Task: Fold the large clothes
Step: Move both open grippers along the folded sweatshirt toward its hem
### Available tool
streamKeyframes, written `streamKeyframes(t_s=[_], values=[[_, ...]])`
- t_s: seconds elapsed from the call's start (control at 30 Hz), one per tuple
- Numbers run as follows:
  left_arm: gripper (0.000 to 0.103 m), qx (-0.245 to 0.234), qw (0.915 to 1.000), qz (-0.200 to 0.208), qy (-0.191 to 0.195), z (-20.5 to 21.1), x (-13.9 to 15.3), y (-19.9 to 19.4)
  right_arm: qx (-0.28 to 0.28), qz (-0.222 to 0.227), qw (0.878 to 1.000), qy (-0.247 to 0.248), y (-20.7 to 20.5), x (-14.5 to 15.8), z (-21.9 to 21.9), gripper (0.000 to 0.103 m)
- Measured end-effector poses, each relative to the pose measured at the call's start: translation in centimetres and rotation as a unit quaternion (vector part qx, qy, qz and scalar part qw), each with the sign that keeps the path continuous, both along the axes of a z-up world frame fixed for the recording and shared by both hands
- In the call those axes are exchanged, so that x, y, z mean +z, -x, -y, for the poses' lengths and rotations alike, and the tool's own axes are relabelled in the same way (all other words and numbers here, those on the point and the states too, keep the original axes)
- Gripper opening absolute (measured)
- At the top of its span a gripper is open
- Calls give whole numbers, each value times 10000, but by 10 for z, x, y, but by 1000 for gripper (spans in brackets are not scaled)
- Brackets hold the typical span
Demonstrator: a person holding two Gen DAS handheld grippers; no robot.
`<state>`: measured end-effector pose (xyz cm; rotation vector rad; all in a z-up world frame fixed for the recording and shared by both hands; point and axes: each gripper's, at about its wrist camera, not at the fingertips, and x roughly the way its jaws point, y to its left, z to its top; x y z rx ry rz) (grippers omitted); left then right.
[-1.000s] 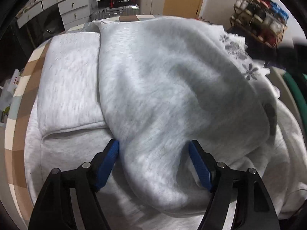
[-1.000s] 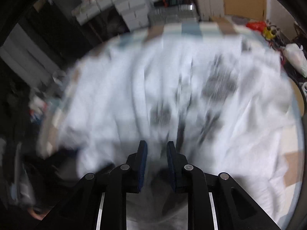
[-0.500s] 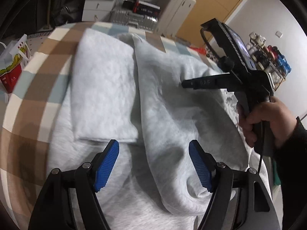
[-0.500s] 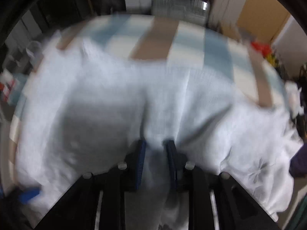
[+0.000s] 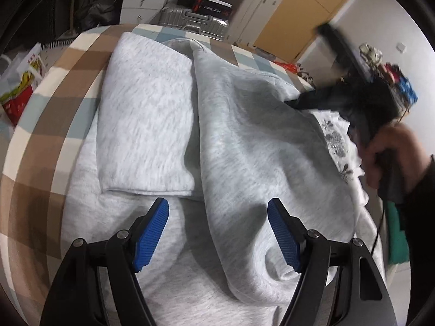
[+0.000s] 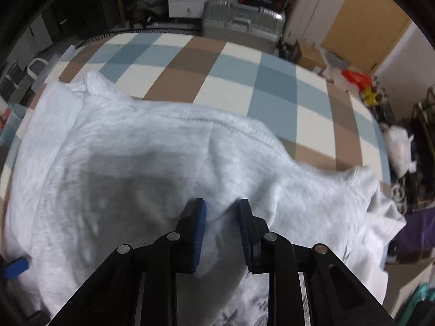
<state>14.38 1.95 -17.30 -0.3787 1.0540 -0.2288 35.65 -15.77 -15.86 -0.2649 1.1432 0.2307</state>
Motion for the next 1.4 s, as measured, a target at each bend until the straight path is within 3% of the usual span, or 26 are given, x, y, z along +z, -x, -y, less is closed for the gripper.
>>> streamKeyframes(t_s=[0.07, 0.13, 0.23, 0.3, 0.37, 0.4, 0.47, 0.6, 0.67, 0.77, 0.8, 0.87, 1.0, 1.1, 1.13, 1.23, 1.33, 1.4], values=[[71, 150, 9998, 100, 16, -6, 5, 3, -71, 170, 9956, -922, -3, 27, -1, 20], [71, 289, 9993, 243, -16, -13, 9, 8, 317, 444, 9902, -1286, 5, 43, -19, 20], [71, 617, 9970, 466, 37, -29, 18, 10, 904, 226, 9877, -1253, 3, 27, -60, 27], [71, 1121, 9900, 842, 183, -49, 29, 17, 1055, -306, 9877, -1113, -3, -11, -80, 26], [71, 1306, 9863, 989, 195, -59, 35, 18, 1007, -812, 9891, -707, -12, -48, -97, 27], [71, 1293, 9860, 1038, 194, -61, 37, 18, 1246, -458, 9900, -475, -3, -52, -103, 26], [71, 1368, 9848, 1062, 118, -65, 38, 18, 1413, -366, 9892, -163, 6, -57, -108, 26], [71, 1590, 9825, 903, 342, -74, 34, 14, 1756, -211, 9834, -403, 41, -38, -90, 25], [71, 1708, 9810, 791, 462, -79, 31, 15, 1905, -340, 9784, -727, 63, -37, -75, 27], [71, 1889, 9781, 602, 627, -82, 24, 14, 2254, -714, 9673, -920, 93, -66, -77, 28], [71, 1902, 9778, 578, 656, -82, 23, 14, 2232, -755, 9686, -792, 102, -79, -80, 30], [71, 2002, 9757, 555, 697, -81, 20, 16, 2170, -321, 9721, -829, 112, -84, -84, 35], [71, 1893, 9786, 382, 711, -73, 14, 15, 1779, -361, 9719, -1495, 116, -67, -52, 27], [71, 1438, 9877, 333, 526, -51, 13, 9, 1569, 504, 9753, -1474, 115, -24, -6, 32], [71, 1301, 9900, 373, 406, -42, 15, 8, 1228, 814, 9805, -1303, 107, -13, 18, 33], [71, 899, 9949, 454, 94, -18, 15, 5, 354, 1184, 9871, -1020, 80, 1, 59, 35], [71, 660, 9973, 316, -51, -3, 9, 1, -480, 884, 9948, -171, 42, -30, 70, 34], [71, 658, 9977, 175, -14, 1, 4, -2, -652, 239, 9975, 92, 28, -76, 84, 35]])
